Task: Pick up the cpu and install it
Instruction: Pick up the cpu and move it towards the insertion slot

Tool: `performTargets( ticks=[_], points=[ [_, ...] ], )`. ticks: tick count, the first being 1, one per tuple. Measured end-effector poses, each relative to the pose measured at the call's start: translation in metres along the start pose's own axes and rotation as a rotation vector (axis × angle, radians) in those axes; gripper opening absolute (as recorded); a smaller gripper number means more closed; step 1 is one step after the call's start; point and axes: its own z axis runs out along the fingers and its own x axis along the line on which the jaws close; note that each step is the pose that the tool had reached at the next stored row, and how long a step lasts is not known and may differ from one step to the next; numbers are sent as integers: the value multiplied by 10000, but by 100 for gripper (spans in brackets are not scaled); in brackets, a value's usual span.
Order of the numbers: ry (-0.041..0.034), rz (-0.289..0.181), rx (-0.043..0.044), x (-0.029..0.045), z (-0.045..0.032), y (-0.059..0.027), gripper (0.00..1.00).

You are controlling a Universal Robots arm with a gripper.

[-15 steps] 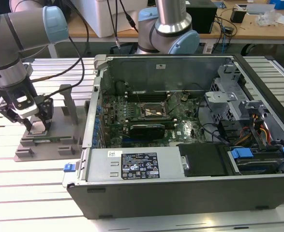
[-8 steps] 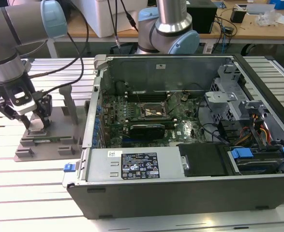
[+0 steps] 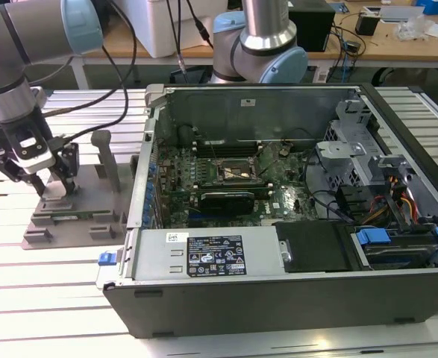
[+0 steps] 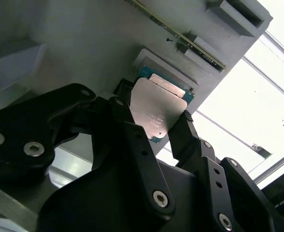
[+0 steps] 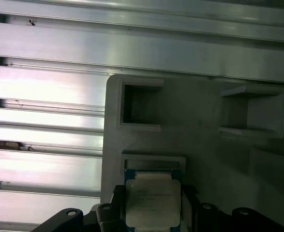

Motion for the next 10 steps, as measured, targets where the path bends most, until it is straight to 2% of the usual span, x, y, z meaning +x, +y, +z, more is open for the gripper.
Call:
performTargets(
  ticks=[8, 10],
  points=[
    [0, 0, 0, -3, -110, -4, 55],
    [0, 0, 0, -5, -194, -8, 55]
  ],
)
